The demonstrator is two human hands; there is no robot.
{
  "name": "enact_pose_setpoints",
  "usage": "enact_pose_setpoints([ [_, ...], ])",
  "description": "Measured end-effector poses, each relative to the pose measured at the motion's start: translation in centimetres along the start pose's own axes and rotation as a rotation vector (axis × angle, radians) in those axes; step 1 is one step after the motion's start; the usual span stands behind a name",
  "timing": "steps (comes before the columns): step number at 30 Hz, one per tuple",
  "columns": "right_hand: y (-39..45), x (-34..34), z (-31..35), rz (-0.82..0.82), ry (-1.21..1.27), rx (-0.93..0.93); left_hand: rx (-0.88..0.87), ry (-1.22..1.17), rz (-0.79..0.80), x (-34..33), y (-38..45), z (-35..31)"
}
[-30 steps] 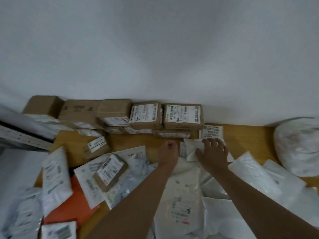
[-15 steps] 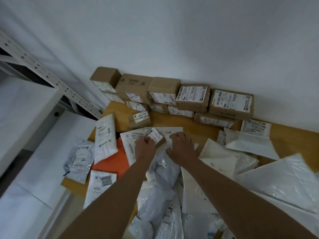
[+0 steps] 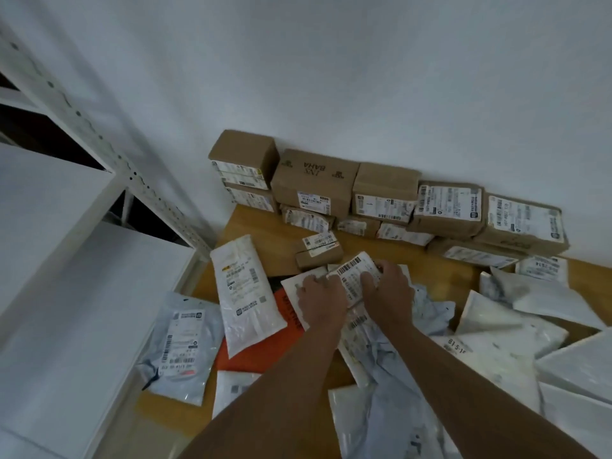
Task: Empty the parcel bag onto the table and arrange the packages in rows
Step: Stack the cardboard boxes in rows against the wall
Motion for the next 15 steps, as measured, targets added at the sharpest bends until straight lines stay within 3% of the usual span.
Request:
enact_pose_setpoints([
  [3, -0.2, 1.9, 3.2, -0.09, 0.192, 0.063, -0.231, 0.054, -0.104, 2.7, -0.8, -5.2],
  [8, 1.4, 3.6, 9.5, -0.111, 0.249, 0.198, -0.542, -0.193, -0.077, 5.5, -0.8, -13.4],
  [12, 4.0, 1.9, 15.3, -0.015, 0.249, 0.279, -0.634, -0.247, -0.153, 9.6, 2.0, -18.7],
  [15, 5.8, 0.2, 20.4, -0.008, 0.212, 0.343, -0.565, -0.241, -0.192, 12.9, 5.9, -21.1],
])
Point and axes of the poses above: each hand's wrist, its own y-axis towards the middle knuckle, its own x-axis out of the back of the hand, z = x × y, the point moved 10 cm from there along y, towards the middle knuckle, and after that the axes turned 3 degrees about -x, right-handed, at the moved point
